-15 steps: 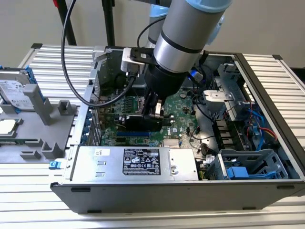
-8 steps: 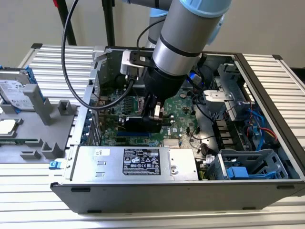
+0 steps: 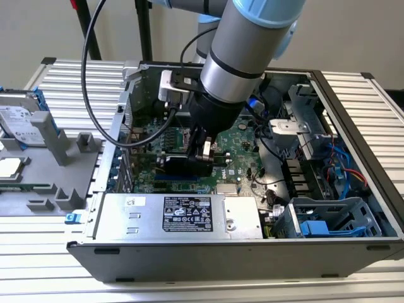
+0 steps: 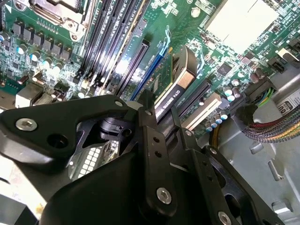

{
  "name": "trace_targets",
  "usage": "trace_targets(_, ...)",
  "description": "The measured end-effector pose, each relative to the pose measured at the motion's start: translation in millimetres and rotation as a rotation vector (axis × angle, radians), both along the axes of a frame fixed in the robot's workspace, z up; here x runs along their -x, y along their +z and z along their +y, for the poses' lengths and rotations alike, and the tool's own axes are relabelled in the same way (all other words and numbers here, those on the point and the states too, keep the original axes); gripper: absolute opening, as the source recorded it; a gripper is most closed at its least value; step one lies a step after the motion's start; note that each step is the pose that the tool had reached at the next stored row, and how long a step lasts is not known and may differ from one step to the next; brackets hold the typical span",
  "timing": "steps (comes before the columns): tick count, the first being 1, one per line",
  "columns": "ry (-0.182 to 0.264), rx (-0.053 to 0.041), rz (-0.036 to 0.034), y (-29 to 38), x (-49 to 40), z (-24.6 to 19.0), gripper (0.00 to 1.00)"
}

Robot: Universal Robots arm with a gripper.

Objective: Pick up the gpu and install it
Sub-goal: 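Insert the gpu into the slot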

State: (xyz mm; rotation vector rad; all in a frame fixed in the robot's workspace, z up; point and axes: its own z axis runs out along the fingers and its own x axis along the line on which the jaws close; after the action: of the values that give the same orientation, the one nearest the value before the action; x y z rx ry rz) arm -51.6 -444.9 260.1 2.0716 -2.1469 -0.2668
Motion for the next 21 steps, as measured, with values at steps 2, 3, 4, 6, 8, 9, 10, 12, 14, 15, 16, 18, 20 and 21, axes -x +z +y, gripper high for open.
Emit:
trace_targets(2, 0.000, 0.0000, 0.0000, -1.0, 0.3, 0.2, 0.00)
trace_targets(3, 0.000, 0.0001, 0.0001, -1.2, 0.4, 0.2, 0.00)
trace_targets(4, 0.000, 0.0002, 0.0000, -1.2, 0.4, 0.2, 0.00)
trace_targets(6, 0.000, 0.0003, 0.0001, -1.2, 0.5, 0.2, 0.00)
trace_targets(8, 0.000, 0.0000, 0.0000, -1.3, 0.5, 0.2, 0.00)
trace_targets(9, 0.000, 0.0000, 0.0000, -1.3, 0.5, 0.2, 0.00)
trace_targets(10, 0.000, 0.0000, 0.0000, -1.3, 0.6, 0.2, 0.00)
trace_targets(12, 0.000, 0.0000, 0.0000, -1.4, 0.6, 0.2, 0.00)
trace_targets(14, 0.000, 0.0000, 0.0000, -1.4, 0.6, 0.2, 0.00)
trace_targets(15, 0.000, 0.0000, 0.0000, -1.4, 0.6, 0.2, 0.00)
trace_targets(16, 0.000, -0.0002, -0.0001, -1.5, 0.6, 0.5, 0.00)
trace_targets(18, 0.000, -0.0002, -0.0001, -1.6, 0.6, 1.4, 0.00)
trace_targets(20, 0.000, 0.0000, 0.0000, -1.9, 0.6, 2.1, 0.00)
trace_targets(21, 0.000, 0.0000, 0.0000, -2.3, 0.6, 2.2, 0.00)
